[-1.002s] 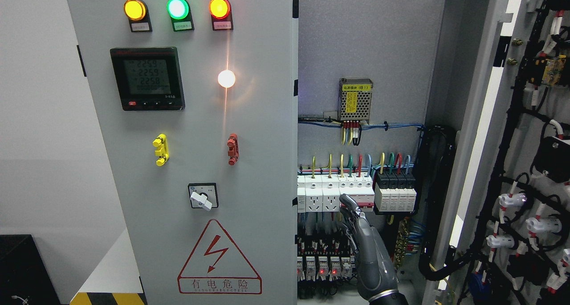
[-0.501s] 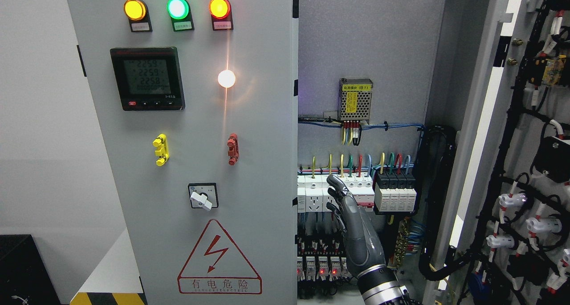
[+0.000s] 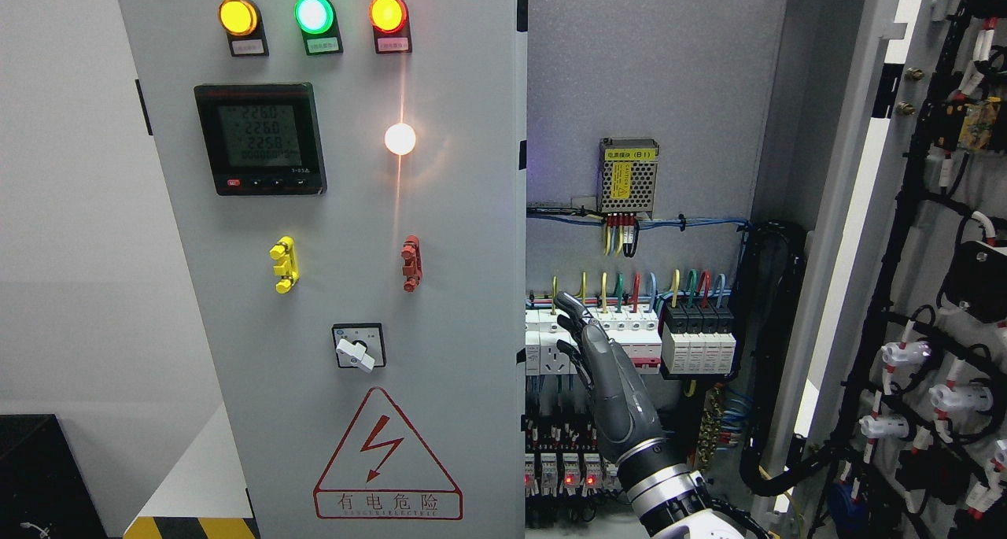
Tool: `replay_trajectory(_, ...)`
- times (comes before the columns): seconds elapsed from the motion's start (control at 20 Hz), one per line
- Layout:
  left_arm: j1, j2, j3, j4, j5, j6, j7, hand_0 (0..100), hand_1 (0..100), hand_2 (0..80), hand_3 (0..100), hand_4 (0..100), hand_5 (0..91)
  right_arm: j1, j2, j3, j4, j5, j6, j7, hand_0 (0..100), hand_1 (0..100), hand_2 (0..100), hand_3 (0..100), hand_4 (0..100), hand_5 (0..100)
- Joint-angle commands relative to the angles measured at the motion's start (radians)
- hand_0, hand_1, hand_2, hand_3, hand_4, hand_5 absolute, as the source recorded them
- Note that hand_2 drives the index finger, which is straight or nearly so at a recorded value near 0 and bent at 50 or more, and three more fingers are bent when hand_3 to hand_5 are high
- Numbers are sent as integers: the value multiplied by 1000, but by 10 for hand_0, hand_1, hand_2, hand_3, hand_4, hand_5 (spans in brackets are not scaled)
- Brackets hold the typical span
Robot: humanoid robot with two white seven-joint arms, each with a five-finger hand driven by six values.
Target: Open door with both hands
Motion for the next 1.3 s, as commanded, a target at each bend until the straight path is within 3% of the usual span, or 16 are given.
replay_trajectory(0.0,31,0,0,0,0,0,0,0,0,0,0,0,0,-50,0,-2,116,-44,0,2,192,0,0,0,0,0)
replay_trajectory(0.3,31,0,0,0,0,0,0,0,0,0,0,0,0,-70,-13,-1,128,-128,2,5,192,0,0,0,0,0)
replay_trajectory(0.5,31,0,0,0,0,0,0,0,0,0,0,0,0,-87,-21,-2,141,-132,0,40,192,0,0,0,0,0)
replay_trajectory(1.0,31,0,0,1,0,0,0,0,0,0,0,0,0,-105,-32,-34,176,-185,0,75,192,0,0,0,0,0)
replay_trajectory(1.15,31,0,0,0,0,0,0,0,0,0,0,0,0,-110,-33,-38,180,-185,0,134,192,0,0,0,0,0)
replay_trajectory(1.25,32,0,0,0,0,0,0,0,0,0,0,0,0,-111,-32,-48,182,-185,0,138,192,0,0,0,0,0)
